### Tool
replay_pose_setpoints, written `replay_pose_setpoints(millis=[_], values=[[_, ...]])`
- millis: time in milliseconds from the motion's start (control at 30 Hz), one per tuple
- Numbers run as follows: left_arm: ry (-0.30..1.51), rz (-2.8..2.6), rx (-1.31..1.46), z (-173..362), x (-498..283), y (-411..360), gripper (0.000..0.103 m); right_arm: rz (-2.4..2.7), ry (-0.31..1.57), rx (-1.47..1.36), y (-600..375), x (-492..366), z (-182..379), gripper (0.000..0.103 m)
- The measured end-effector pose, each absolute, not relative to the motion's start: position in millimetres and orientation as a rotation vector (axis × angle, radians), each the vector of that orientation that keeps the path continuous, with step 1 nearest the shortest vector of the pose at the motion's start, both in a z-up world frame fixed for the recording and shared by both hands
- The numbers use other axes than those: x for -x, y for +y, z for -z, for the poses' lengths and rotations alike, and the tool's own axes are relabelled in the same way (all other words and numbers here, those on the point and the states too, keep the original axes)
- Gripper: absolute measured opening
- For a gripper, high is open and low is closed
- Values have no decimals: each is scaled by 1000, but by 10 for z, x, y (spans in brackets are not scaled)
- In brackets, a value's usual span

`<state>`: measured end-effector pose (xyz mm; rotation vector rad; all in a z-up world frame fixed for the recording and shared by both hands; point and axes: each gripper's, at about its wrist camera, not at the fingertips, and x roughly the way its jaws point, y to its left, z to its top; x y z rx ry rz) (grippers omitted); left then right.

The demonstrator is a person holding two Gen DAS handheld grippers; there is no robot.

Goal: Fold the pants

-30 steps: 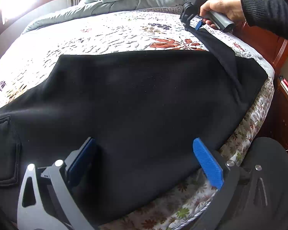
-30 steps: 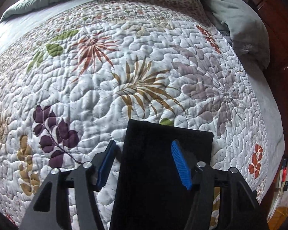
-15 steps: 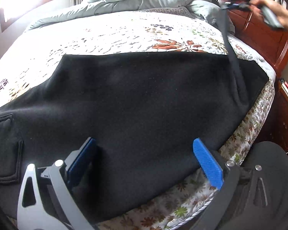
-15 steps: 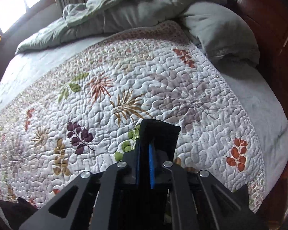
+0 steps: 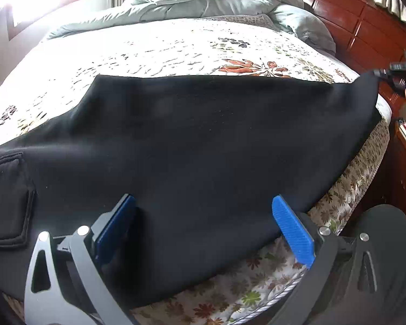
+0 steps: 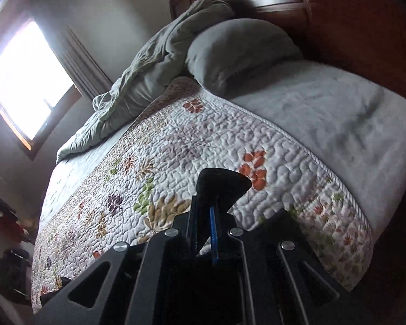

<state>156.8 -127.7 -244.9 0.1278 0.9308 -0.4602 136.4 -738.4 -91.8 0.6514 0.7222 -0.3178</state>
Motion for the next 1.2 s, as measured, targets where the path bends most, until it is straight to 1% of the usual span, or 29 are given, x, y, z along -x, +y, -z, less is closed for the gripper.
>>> replay_pose_setpoints(millis=[100, 233, 400, 433, 500, 533, 567, 700, 733, 800, 833, 867, 900, 933, 1067, 1200], values=[[933, 455, -123, 2442, -1566, -1276, 100, 323, 707, -738, -7528, -1102, 1248, 7], [935, 455, -120, 2440, -1565, -1272, 100, 312, 668, -837, -7677, -860, 1545, 8], [935, 452, -129, 2447, -1577, -1285, 100, 293, 595, -1045, -7874, -577, 1919, 12], [934, 453, -131, 2447, -1576, -1283, 100, 289, 591, -1069, -7895, -562, 1969, 17], [935, 452, -129, 2445, -1577, -1283, 100, 263, 563, -1172, -7953, -509, 2144, 32], [936, 451, -129, 2444, -1579, -1285, 100, 251, 547, -1216, -7965, -496, 2204, 43], [936, 450, -128, 2444, -1580, -1288, 100, 240, 518, -1273, -7974, -468, 2280, 45], [930, 447, -124, 2448, -1574, -1294, 100, 213, 474, -1371, -7895, -449, 2450, 45], [928, 447, -126, 2450, -1572, -1297, 100, 205, 462, -1383, -7868, -439, 2475, 45], [928, 447, -127, 2448, -1569, -1294, 100, 186, 451, -1405, -7806, -445, 2548, 41], [929, 448, -126, 2444, -1570, -1292, 100, 196, 464, -1394, -7785, -452, 2566, 30], [931, 450, -125, 2439, -1573, -1290, 100, 204, 474, -1382, -7770, -457, 2565, 17], [933, 451, -125, 2438, -1575, -1291, 100, 214, 487, -1366, -7764, -466, 2559, 8], [935, 452, -127, 2436, -1577, -1291, 100, 223, 486, -1354, -7765, -460, 2544, 5], [947, 461, -131, 2430, -1590, -1294, 100, 226, 458, -1320, -7715, -305, 2377, 5], [955, 470, -137, 2422, -1598, -1300, 100, 233, 472, -1338, -7743, -179, 2441, 5]])
